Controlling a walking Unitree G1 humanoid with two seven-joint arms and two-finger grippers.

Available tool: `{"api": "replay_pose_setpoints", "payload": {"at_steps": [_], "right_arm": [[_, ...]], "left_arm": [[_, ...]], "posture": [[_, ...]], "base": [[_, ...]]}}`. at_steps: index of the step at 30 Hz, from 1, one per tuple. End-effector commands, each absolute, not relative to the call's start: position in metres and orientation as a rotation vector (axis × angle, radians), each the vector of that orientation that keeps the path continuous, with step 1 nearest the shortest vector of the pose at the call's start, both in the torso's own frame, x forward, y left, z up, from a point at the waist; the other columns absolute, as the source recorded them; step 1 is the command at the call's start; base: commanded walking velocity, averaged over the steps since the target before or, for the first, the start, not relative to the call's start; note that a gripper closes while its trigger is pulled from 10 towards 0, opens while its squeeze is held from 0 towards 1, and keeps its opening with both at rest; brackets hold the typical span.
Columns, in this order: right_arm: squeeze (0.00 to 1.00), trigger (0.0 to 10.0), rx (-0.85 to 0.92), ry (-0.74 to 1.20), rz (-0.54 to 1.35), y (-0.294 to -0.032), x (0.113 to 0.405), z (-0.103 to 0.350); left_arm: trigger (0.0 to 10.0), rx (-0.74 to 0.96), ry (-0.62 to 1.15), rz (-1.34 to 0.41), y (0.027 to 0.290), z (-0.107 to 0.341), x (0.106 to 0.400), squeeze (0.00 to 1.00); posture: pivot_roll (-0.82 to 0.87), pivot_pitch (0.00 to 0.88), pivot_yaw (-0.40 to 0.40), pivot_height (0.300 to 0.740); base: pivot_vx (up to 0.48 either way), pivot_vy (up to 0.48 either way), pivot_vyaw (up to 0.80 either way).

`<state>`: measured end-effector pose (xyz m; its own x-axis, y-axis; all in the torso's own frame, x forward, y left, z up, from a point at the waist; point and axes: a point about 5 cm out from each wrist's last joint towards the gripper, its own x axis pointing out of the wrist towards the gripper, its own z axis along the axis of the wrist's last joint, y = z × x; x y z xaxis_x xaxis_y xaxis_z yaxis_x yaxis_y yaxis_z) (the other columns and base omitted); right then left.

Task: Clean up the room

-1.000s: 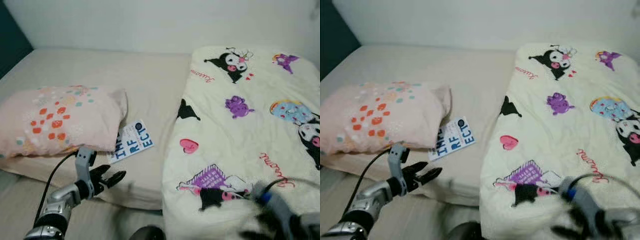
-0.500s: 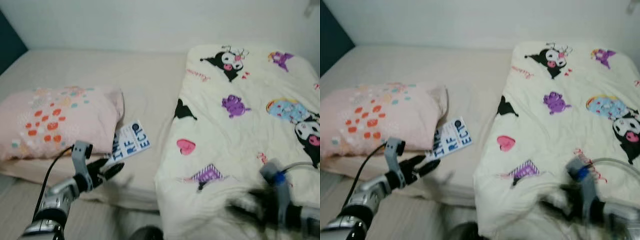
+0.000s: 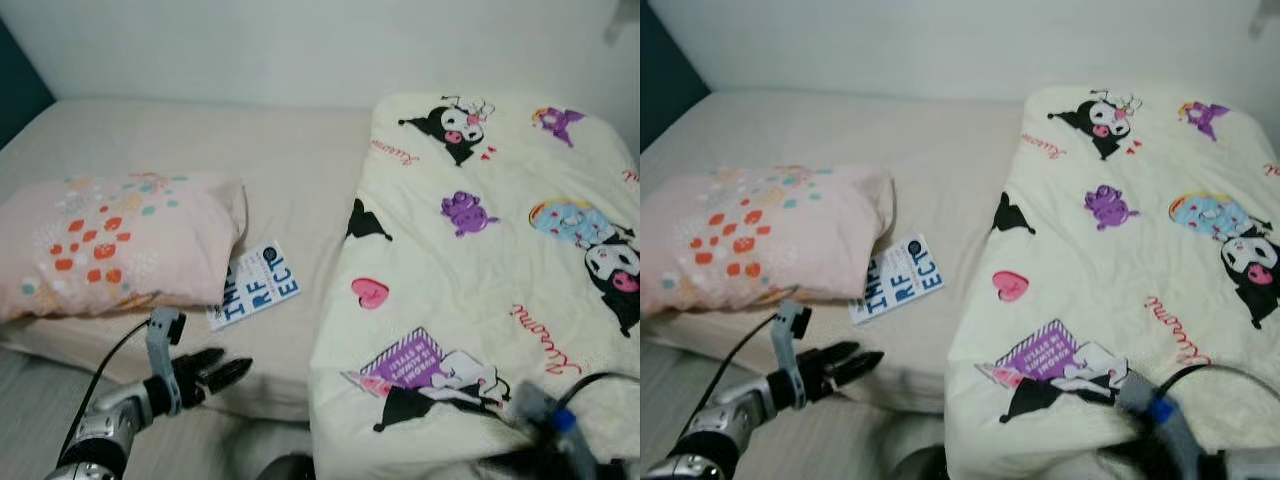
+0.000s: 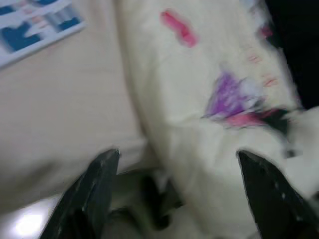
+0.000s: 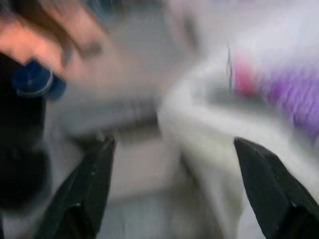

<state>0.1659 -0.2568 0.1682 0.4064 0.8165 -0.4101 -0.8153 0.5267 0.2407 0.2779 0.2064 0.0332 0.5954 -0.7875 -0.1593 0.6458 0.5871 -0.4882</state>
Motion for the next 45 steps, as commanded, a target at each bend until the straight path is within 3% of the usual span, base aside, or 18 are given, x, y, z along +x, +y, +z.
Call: {"api": "replay_pose_setpoints", "payload": {"at_steps": [1,6,12,13,14,15,18,19,21,22,23,25,26,30,37,40,45], "right_arm": [[1.0,10.0,0.077,0.392,1.103,-0.251,0.16,0.187],[1.0,10.0,0.146,0.281,1.199,-0.241,0.151,0.203],[1.0,10.0,0.269,0.244,1.27,-0.229,0.142,0.207],[1.0,10.0,0.213,0.18,0.952,-0.251,0.169,0.202],[1.0,10.0,0.213,0.18,0.952,-0.251,0.169,0.202],[1.0,10.0,0.169,0.129,0.574,-0.278,0.199,0.193],[1.0,10.0,0.169,0.137,0.432,-0.29,0.208,0.188],[0.6,10.0,0.133,0.234,0.047,-0.327,0.215,0.158],[0.6,10.0,0.11,0.276,-0.09,-0.34,0.214,0.146],[0.0,10.0,0.107,0.293,-0.234,-0.353,0.208,0.135],[0.0,10.0,0.107,0.293,-0.234,-0.353,0.208,0.135],[0.0,10.0,0.094,0.342,-0.517,-0.376,0.186,0.111],[0.0,10.0,0.094,0.342,-0.517,-0.376,0.186,0.111],[0.0,10.0,0.104,0.454,-0.824,-0.394,0.15,0.076],[0.0,10.0,0.08,0.572,-0.858,-0.384,0.139,0.041],[0.0,10.0,0.14,0.579,-0.793,-0.364,0.146,0.015],[0.0,10.0,0.179,0.527,-0.669,-0.346,0.165,0.008]], "left_arm": [[10.0,-0.453,0.421,-0.948,0.21,0.03,0.265,0.0],[10.0,-0.503,0.471,-1.126,0.204,0.031,0.253,0.0],[10.0,-0.51,0.478,-1.183,0.205,0.038,0.253,0.0],[10.0,-0.5,0.465,-1.148,0.207,0.039,0.256,0.0],[10.0,-0.5,0.465,-1.148,0.207,0.039,0.256,0.0],[10.0,-0.485,0.448,-1.1,0.209,0.04,0.26,0.0],[10.0,-0.484,0.444,-1.082,0.209,0.04,0.261,0.0],[10.0,-0.477,0.42,-1.002,0.209,0.038,0.266,0.0],[10.0,-0.475,0.411,-0.97,0.209,0.037,0.267,0.0],[10.0,-0.468,0.391,-0.911,0.21,0.037,0.271,0.0],[10.0,-0.468,0.391,-0.911,0.21,0.037,0.271,0.0],[10.0,-0.467,0.344,-0.789,0.21,0.037,0.279,0.0],[10.0,-0.467,0.344,-0.789,0.21,0.037,0.279,0.0],[10.0,-0.485,0.313,-0.655,0.212,0.032,0.282,0.0],[10.0,-0.469,0.334,-0.61,0.213,0.023,0.276,0.0],[10.0,-0.441,0.335,-0.543,0.22,0.019,0.273,0.0],[10.0,-0.412,0.331,-0.516,0.222,0.018,0.273,0.0]], "posture": [[-0.14,0.175,0.131,0.626],[-0.14,0.18,0.136,0.626],[-0.14,0.183,0.138,0.626],[-0.14,0.185,0.137,0.626],[-0.14,0.185,0.137,0.626],[-0.14,0.185,0.139,0.626],[-0.14,0.186,0.14,0.626],[-0.14,0.188,0.145,0.626],[-0.14,0.188,0.145,0.626],[-0.14,0.193,0.149,0.626],[-0.14,0.193,0.149,0.626],[-0.13,0.194,0.148,0.626],[-0.13,0.194,0.148,0.626],[-0.14,0.197,0.144,0.626],[-0.14,0.204,0.143,0.626],[-0.13,0.206,0.146,0.626],[-0.13,0.207,0.149,0.626]], "base": [[0.0,0.0,0.0],[0.0,0.0,0.0],[0.0,0.0,0.0],[0.0,0.0,0.0],[0.0,0.0,0.0],[0.0,0.0,0.0],[0.0,0.0,0.0],[0.0,0.0,0.0],[0.0,0.0,0.0],[0.0,0.0,0.0],[0.0,0.0,0.0],[0.0,0.0,0.0],[0.0,0.0,0.0],[0.0,0.0,0.0],[0.0,0.0,0.0],[0.0,0.0,0.0],[0.0,0.0,0.0]]}}
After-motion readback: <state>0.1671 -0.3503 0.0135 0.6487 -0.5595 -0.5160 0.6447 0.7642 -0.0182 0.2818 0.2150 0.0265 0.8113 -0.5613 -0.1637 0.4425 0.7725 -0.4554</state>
